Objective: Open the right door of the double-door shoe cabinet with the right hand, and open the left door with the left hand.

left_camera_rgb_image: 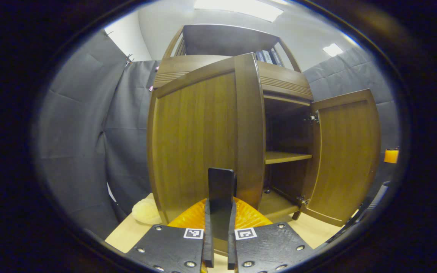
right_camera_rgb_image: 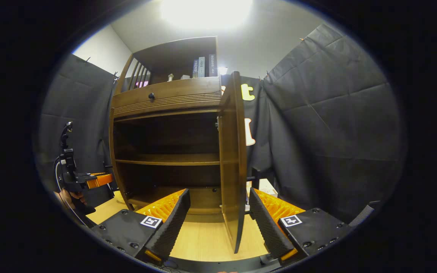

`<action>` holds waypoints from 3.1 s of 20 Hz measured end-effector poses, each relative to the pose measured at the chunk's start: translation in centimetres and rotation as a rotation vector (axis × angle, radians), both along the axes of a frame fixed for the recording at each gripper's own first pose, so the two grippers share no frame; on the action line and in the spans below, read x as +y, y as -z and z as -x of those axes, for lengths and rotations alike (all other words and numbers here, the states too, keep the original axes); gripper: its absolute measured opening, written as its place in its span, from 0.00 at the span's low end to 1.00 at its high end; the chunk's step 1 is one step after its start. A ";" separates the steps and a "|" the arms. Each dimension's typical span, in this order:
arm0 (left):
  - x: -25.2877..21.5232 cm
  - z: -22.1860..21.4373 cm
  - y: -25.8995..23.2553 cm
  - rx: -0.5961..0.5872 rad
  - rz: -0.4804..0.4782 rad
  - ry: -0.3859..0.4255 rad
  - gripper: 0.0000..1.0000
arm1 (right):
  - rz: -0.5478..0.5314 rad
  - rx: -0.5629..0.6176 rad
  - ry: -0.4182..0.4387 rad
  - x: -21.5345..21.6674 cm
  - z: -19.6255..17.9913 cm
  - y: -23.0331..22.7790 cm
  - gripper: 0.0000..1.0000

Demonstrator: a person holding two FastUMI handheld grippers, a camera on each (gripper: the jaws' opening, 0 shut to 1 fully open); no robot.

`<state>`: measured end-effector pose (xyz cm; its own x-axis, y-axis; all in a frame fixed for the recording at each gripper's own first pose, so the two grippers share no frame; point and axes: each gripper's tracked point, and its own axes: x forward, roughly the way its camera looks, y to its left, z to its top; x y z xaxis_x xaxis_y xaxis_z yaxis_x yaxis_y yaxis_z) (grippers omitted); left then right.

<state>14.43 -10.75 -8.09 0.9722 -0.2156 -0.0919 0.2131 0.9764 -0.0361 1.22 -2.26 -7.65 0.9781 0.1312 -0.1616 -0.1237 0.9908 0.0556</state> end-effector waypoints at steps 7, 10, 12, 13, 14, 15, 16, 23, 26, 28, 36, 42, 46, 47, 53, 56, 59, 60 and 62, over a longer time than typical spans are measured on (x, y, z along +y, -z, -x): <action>4.2 2.6 0.2 -0.001 -0.013 -0.008 0.14 | 0.003 -0.013 -0.080 4.9 -0.1 -0.7 0.98; 6.3 3.4 0.1 0.010 -0.010 -0.004 0.13 | -0.001 -0.017 -0.112 7.1 0.2 -0.9 0.97; 7.9 3.8 0.1 0.011 -0.002 -0.008 0.16 | 0.004 -0.022 -0.129 8.3 0.5 -0.9 0.98; 8.6 4.2 0.3 0.012 -0.002 -0.007 0.12 | 0.006 -0.021 -0.136 8.8 0.5 -0.9 0.97; 9.1 4.4 0.5 0.015 -0.004 -0.004 0.14 | 0.005 -0.020 -0.143 9.4 0.6 -0.9 0.97; 9.7 4.7 0.5 0.015 -0.010 -0.005 0.15 | 0.002 -0.020 -0.150 10.0 0.7 -0.9 0.97; 10.3 4.8 0.6 0.012 -0.020 -0.008 0.15 | 0.000 -0.023 -0.158 10.6 0.8 -1.1 0.97; 15.1 5.3 0.7 0.010 -0.011 -0.059 0.15 | 0.018 -0.029 -0.188 13.6 1.1 -1.4 0.98; 17.2 5.2 0.5 0.011 -0.011 -0.076 0.15 | 0.025 -0.030 -0.190 14.4 1.4 -1.6 0.98; 18.3 5.3 0.6 0.011 -0.025 -0.087 0.15 | 0.026 -0.032 -0.194 15.0 1.5 -1.7 0.98; 23.4 8.6 0.7 0.021 -0.015 -0.223 0.15 | 0.017 -0.036 -0.222 14.2 1.1 -2.2 1.00; 20.5 12.5 -2.5 -0.011 -0.044 -0.285 0.15 | 0.038 -0.045 -0.161 9.1 0.8 -3.2 0.96; 15.7 14.8 -5.0 -0.015 -0.060 -0.268 0.14 | 0.024 -0.037 -0.124 6.4 1.3 -4.0 0.96; 14.5 15.4 -5.5 -0.016 -0.055 -0.262 0.15 | 0.024 -0.038 -0.120 5.9 1.6 -4.2 0.96; 9.5 19.2 -8.8 -0.066 -0.048 -0.253 0.15 | 0.019 -0.074 -0.085 3.4 3.4 -5.0 0.96; 9.1 19.8 -9.8 -0.092 -0.082 -0.268 0.19 | 0.027 -0.081 -0.081 3.1 4.1 -5.0 1.00; 8.9 20.1 -10.5 -0.104 -0.087 -0.272 0.32 | 0.031 -0.082 -0.082 3.2 4.4 -5.0 1.00; 8.9 20.1 -10.3 -0.104 -0.081 -0.275 0.36 | 0.029 -0.084 -0.084 3.3 4.6 -5.1 0.99; 8.8 20.2 -10.6 -0.109 -0.067 -0.270 0.63 | 0.027 -0.091 -0.083 3.5 4.7 -5.4 0.99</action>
